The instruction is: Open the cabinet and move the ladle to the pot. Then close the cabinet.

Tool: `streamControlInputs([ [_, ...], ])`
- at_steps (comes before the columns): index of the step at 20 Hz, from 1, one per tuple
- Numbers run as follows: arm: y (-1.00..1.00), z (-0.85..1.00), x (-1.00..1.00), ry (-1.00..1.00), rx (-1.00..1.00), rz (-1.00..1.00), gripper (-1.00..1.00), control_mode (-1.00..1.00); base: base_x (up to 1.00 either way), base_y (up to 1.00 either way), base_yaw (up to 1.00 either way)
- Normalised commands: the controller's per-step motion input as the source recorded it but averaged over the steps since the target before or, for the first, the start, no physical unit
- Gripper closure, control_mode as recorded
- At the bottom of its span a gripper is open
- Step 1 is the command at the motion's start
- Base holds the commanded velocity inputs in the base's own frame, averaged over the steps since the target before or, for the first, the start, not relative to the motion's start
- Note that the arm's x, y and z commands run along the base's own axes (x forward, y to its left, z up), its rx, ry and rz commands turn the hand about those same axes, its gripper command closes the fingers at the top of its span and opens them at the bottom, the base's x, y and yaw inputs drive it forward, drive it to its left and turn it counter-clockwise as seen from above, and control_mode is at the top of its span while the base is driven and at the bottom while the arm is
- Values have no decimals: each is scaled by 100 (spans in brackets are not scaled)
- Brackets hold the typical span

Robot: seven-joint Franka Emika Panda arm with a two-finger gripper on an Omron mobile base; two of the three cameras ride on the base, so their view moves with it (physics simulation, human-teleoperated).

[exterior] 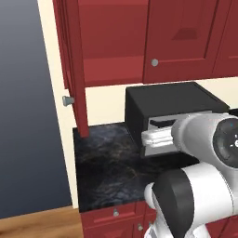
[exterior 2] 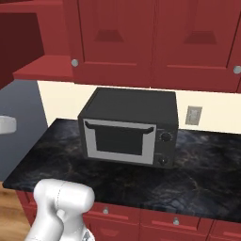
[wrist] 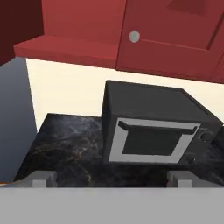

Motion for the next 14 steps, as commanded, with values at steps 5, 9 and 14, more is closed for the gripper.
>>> streamControlInputs([
  [5,82,34,-15,-35,-16,-26,-100,-100,0,0,0],
  [9,98,7,6,-31,-17,-29,-100,-100,0,0,0],
  [14,93,0,17,-36,-18,-28,-100,-100,0,0,0],
])
